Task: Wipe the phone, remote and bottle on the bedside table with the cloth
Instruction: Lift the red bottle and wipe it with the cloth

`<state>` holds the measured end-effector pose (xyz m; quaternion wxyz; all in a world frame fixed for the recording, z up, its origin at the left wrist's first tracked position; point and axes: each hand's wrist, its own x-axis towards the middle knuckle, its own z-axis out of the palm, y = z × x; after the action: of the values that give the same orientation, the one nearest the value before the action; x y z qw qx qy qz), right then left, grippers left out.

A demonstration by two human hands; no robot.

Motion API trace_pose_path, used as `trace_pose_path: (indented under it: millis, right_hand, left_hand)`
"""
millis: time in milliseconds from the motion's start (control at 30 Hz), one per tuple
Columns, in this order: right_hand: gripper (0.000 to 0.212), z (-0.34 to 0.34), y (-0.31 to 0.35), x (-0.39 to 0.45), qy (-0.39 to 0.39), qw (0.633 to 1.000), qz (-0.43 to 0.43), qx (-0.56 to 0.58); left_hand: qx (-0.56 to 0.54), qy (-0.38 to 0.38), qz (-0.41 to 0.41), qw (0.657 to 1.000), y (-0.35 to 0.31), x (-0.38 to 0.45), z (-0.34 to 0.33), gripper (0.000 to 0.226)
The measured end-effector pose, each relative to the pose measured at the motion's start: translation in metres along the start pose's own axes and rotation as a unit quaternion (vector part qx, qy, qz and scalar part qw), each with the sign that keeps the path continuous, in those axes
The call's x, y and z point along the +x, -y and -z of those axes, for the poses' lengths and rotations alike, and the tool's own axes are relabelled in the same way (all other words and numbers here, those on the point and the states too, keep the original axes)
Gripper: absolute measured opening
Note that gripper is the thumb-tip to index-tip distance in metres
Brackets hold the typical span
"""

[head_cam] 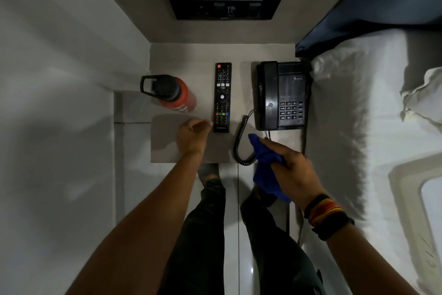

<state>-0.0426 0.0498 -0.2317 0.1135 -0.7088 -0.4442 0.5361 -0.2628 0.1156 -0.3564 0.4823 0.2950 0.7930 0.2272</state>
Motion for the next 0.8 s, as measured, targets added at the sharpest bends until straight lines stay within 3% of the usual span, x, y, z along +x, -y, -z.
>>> trace_pose_path:
  millis: [67,133,200,267,333,433,567,667,733,800]
  right_hand:
    - [0.061,-0.004,0.006,-0.002,0.004,0.999,-0.012,0.037]
    - [0.060,-0.009,0.011,-0.001,-0.003,0.998,-0.020,0.063]
    - [0.060,-0.015,0.015,0.002,-0.008,0.997,-0.020,0.073]
    - [0.057,-0.020,0.023,0.006,0.005,0.997,-0.020,0.079]
    - [0.055,-0.022,0.033,0.012,0.016,0.995,-0.018,0.102]
    - [0.052,-0.024,0.054,0.020,0.015,0.990,0.014,0.141]
    - [0.050,-0.021,0.093,0.027,0.000,0.987,0.082,0.141]
    - [0.054,-0.020,0.133,0.036,-0.076,0.974,0.209,0.036]
    - [0.061,-0.026,0.155,0.047,-0.116,0.939,0.314,-0.074]
    - [0.066,-0.041,0.166,0.060,-0.103,0.901,0.377,-0.188]
  left_hand:
    - [-0.040,-0.062,-0.042,0.996,0.011,-0.016,0.033,0.027]
    - [-0.067,-0.069,-0.089,0.991,0.013,-0.020,0.067,0.057]
    - [-0.037,-0.017,-0.116,0.992,0.003,-0.003,0.094,0.097]
    - [0.014,0.051,-0.151,0.987,-0.024,0.023,0.108,0.119]
    - [0.057,0.114,-0.192,0.973,-0.061,0.047,0.110,0.113]
    - [0.098,0.167,-0.182,0.964,-0.101,0.070,0.105,0.074]
    - [0.072,0.111,-0.161,0.978,-0.120,0.070,0.103,0.071]
    - [-0.004,0.076,-0.140,0.987,-0.138,0.053,0.106,0.065]
    - [-0.025,0.096,-0.126,0.987,-0.152,0.042,0.111,0.055]
    - [-0.041,0.113,-0.105,0.987,-0.165,0.031,0.118,0.054]
